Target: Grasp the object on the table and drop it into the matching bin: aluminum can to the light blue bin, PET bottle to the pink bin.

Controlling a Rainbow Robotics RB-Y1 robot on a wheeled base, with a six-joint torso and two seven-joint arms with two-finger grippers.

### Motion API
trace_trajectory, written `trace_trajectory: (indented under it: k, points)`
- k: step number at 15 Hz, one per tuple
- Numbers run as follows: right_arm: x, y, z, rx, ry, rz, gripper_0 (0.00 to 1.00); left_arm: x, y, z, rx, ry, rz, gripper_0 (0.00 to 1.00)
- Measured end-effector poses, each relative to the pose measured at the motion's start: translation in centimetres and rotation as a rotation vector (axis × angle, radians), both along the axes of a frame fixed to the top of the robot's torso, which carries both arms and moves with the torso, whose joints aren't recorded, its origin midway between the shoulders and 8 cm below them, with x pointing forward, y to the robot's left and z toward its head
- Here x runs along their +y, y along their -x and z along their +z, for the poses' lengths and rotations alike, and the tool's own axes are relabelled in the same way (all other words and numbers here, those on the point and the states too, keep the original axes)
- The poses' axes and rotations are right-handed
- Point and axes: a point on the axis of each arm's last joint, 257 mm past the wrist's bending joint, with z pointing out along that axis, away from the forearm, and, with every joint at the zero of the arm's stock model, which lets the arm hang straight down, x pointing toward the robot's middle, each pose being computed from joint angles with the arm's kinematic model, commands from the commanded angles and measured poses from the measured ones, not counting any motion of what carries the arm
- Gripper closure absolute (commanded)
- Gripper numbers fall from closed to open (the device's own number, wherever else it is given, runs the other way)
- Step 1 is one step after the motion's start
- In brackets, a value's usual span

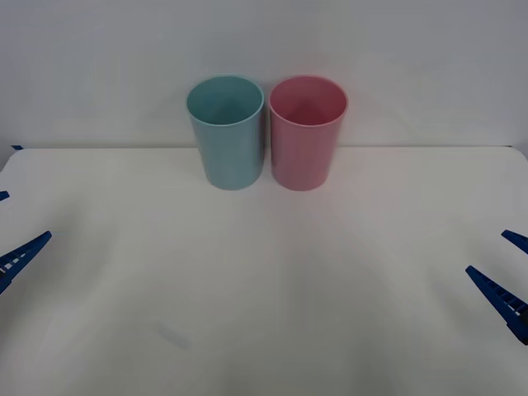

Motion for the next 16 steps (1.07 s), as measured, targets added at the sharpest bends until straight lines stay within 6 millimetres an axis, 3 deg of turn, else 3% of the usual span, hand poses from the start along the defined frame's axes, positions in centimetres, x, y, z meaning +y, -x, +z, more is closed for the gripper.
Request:
trace_trajectory:
  k: [4,8,16]
  points:
    - [0.0,0.0,0.0,0.000,0.000,0.000,0.00,1.3,3.0,-1.5,0.036,0.035,0.025,0.00]
    - [0.0,0.0,0.0,0.000,0.000,0.000,0.00,1.9,4.8,-2.4,0.057,0.057,0.043,0.00]
    - [0.0,0.0,0.0,0.000,0.000,0.000,0.00,2.5,5.9,-3.6,0.097,0.082,0.069,0.00]
